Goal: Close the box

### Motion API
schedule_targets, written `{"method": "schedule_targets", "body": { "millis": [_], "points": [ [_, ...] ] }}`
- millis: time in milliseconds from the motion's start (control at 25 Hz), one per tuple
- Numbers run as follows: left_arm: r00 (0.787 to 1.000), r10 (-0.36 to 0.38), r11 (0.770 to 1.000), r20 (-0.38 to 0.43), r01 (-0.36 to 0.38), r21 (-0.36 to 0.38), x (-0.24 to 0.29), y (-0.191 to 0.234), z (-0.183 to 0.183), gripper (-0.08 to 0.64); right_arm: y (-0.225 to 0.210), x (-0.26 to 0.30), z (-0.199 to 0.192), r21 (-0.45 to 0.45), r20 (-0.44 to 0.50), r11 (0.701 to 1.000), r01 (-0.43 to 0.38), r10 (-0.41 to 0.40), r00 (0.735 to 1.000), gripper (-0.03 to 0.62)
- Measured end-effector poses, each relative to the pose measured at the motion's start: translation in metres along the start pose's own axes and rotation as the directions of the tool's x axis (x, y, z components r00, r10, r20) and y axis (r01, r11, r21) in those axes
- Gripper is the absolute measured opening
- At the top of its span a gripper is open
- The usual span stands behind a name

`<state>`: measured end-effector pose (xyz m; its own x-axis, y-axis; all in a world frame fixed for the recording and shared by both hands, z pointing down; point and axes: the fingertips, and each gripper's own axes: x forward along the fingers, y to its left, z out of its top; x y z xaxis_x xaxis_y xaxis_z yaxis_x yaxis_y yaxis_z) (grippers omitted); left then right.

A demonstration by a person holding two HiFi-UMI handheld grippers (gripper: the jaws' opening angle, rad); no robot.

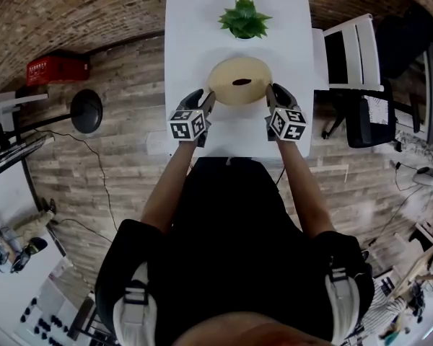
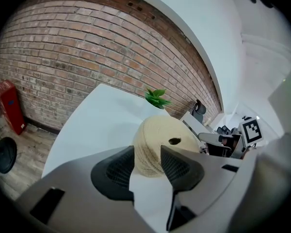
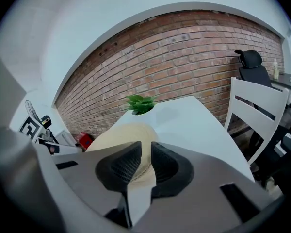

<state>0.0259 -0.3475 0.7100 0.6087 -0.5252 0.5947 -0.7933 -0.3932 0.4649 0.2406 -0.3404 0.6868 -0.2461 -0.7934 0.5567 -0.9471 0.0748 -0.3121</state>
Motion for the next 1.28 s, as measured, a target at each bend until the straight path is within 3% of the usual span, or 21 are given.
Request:
{"method": "schedule_targets", "body": {
  "millis": [400, 560, 800, 1040, 1200, 1280],
  "points": [
    [0.999, -0.031, 0.999, 0.043, 0.029, 0.042, -0.027, -0.019, 0.002, 0.11, 0.008, -0.038, -0.011, -0.049, 0.021, 0.999, 0.01, -0.009, 1.0, -0.002],
    [0.995, -0.064, 0.998, 0.073, 0.062, 0.03, -0.04, -0.03, 0.001, 0.054, 0.01, -0.055, -0.015, -0.053, 0.03, 0.999, 0.0, 0.002, 1.0, -0.002],
    [0.993, -0.076, 0.996, 0.094, 0.071, 0.058, -0.061, -0.048, -0.001, 0.038, 0.019, -0.076, -0.02, -0.108, 0.03, 0.994, -0.018, 0.021, 0.999, -0.002],
    [0.994, -0.073, 0.988, 0.081, 0.06, 0.143, -0.082, -0.069, -0.009, 0.035, 0.029, -0.098, -0.021, -0.184, 0.034, 0.982, -0.041, 0.048, 0.998, -0.002],
    [0.997, -0.041, 0.97, 0.059, 0.026, 0.243, -0.087, -0.082, -0.014, 0.035, 0.033, -0.113, -0.021, -0.235, 0.033, 0.971, -0.055, 0.065, 0.997, -0.002],
    [0.997, -0.046, 0.966, 0.056, 0.03, 0.256, -0.089, -0.09, -0.016, 0.035, 0.037, -0.121, -0.024, -0.272, 0.019, 0.96, -0.07, 0.078, 0.997, -0.002]
  ]
}}
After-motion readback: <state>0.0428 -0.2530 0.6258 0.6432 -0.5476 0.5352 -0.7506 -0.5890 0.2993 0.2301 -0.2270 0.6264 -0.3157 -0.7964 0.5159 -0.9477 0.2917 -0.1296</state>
